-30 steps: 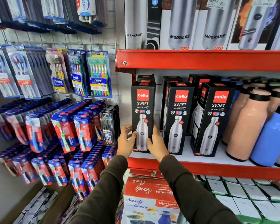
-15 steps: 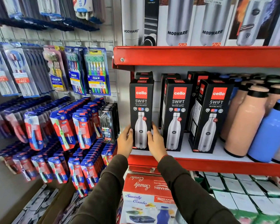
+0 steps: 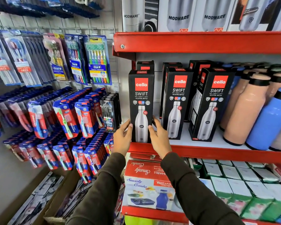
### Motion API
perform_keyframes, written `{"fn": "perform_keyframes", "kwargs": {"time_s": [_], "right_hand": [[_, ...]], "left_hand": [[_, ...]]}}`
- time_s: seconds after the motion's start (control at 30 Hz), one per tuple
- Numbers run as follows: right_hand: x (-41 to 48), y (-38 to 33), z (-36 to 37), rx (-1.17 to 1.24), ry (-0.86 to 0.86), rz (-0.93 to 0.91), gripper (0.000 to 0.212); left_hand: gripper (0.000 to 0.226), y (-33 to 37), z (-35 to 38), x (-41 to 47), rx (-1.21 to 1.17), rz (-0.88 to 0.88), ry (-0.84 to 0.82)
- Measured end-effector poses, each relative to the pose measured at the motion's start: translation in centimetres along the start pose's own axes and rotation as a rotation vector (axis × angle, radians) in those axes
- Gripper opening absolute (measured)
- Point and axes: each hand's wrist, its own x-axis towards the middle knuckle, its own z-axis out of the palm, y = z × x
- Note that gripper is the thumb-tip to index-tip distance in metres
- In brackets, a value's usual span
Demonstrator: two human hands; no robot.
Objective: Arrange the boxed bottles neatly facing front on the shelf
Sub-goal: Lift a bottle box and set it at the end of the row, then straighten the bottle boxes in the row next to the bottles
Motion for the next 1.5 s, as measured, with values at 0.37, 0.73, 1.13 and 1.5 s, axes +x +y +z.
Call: {"fn": "perform_keyframes", "kwargs": {"time_s": [0.37, 0.73, 1.13, 1.5], "right_hand": [[-0.8, 0.1, -0.4, 0.03, 0.033, -0.009, 0.046], [-0.9, 1.4, -7.4, 0.056, 0.379, -0.142, 0.041], [3.5, 3.4, -10.4, 0.029, 0.113, 0.094, 0.05], [2.4, 3.6, -11.5, 0.066, 0.155, 0.09, 0.045]], "left_hand": [[0.036, 1.1, 1.0, -2.0, 0.026, 0.069, 0.098], [0.037, 6.0, 9.6, -4.5, 0.128, 0.514, 0.121], [0.049, 5.5, 15.4, -0.5, 0.006, -0.067, -0.111], [0.049, 5.2, 15.0, -1.0, -0.007, -0.118, -0.056]]}}
